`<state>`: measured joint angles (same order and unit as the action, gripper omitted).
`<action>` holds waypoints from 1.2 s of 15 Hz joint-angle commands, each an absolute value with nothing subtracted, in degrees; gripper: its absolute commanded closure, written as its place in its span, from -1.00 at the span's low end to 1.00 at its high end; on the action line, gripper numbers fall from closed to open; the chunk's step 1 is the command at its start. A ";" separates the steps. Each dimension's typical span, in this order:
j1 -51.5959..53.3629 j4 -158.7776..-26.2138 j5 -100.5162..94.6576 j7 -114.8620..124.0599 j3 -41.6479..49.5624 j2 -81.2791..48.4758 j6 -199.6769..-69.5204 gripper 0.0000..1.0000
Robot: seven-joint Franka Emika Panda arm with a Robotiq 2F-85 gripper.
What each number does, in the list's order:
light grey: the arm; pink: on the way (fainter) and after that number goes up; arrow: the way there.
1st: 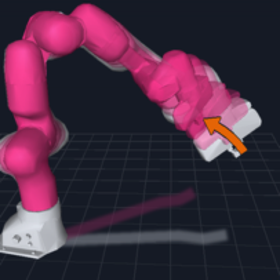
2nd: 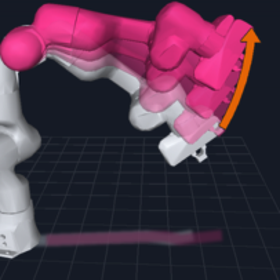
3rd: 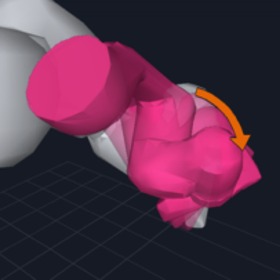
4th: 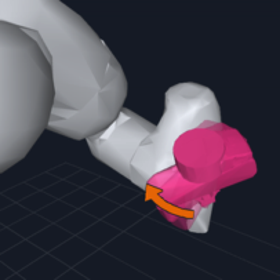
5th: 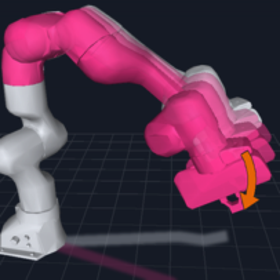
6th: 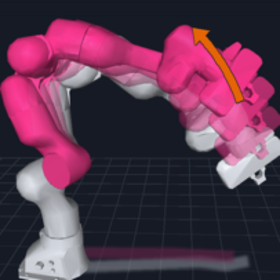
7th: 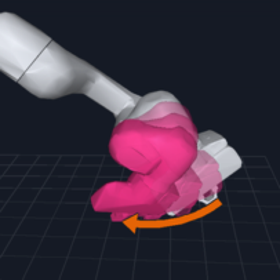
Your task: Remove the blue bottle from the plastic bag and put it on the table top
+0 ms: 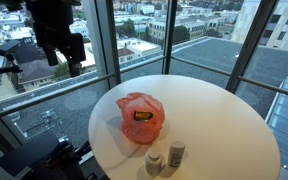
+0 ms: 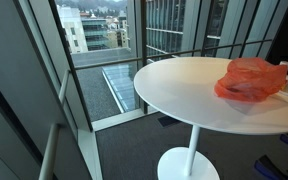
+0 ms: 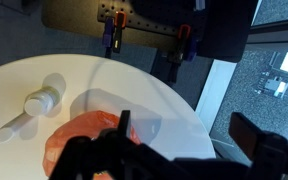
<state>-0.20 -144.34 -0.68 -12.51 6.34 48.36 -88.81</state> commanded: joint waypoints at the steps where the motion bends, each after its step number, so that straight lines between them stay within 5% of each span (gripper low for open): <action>1: -0.16 -144.23 -0.79 -12.15 6.37 47.50 -89.58 -1.00; 18: -2.47 -132.17 -3.80 -7.77 5.73 23.46 -104.97 -1.00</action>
<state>-1.34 -136.99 -3.41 -10.54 6.33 29.64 -104.59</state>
